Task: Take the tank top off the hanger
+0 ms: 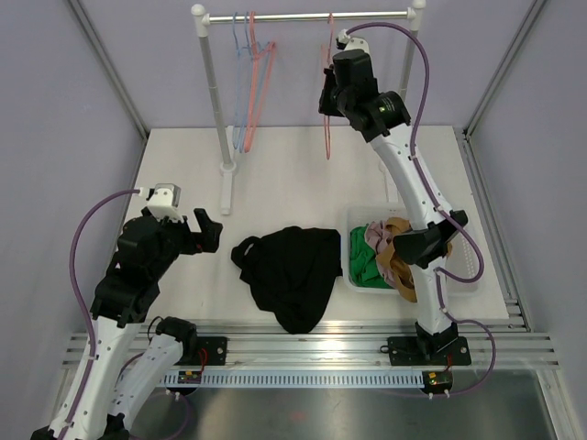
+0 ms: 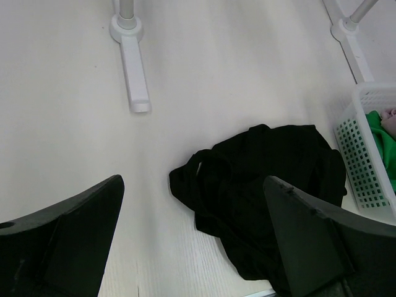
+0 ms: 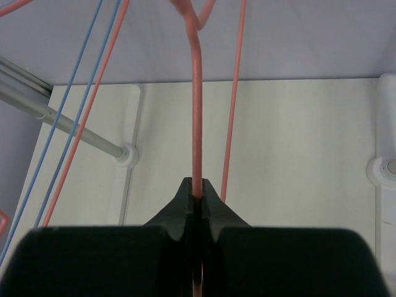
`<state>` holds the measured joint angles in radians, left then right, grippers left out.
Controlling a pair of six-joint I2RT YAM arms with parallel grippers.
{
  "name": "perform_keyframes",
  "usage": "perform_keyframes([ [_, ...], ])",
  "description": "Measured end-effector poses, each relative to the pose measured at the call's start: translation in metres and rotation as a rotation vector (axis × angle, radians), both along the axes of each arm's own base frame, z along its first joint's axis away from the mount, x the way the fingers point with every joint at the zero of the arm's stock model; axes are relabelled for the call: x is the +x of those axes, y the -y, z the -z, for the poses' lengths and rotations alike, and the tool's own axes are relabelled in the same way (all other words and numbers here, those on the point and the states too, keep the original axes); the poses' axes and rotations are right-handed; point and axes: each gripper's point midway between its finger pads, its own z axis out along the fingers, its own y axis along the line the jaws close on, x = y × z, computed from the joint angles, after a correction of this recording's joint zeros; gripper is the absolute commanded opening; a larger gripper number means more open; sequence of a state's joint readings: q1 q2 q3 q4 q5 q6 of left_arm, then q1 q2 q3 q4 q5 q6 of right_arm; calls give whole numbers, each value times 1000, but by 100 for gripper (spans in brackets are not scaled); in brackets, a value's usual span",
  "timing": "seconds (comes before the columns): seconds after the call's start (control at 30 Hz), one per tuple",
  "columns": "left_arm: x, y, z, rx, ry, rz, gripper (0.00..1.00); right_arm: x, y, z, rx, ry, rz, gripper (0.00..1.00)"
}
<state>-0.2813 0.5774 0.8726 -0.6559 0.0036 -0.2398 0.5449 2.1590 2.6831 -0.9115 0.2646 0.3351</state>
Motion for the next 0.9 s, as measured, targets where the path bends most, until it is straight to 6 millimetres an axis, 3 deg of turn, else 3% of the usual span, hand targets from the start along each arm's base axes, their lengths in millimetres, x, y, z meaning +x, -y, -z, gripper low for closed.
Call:
perform_keyframes([
  [0.47,-1,4,0,-8,-2,22,99,-5,0,5,23,-30,-62,0],
  [0.73,-1,4,0,-9,-2,25,99,-21,13,-38,63,47,-58,0],
  [0.9,-2,4,0,-9,-3,25,99,-6,36,-64,113,110,-30,0],
])
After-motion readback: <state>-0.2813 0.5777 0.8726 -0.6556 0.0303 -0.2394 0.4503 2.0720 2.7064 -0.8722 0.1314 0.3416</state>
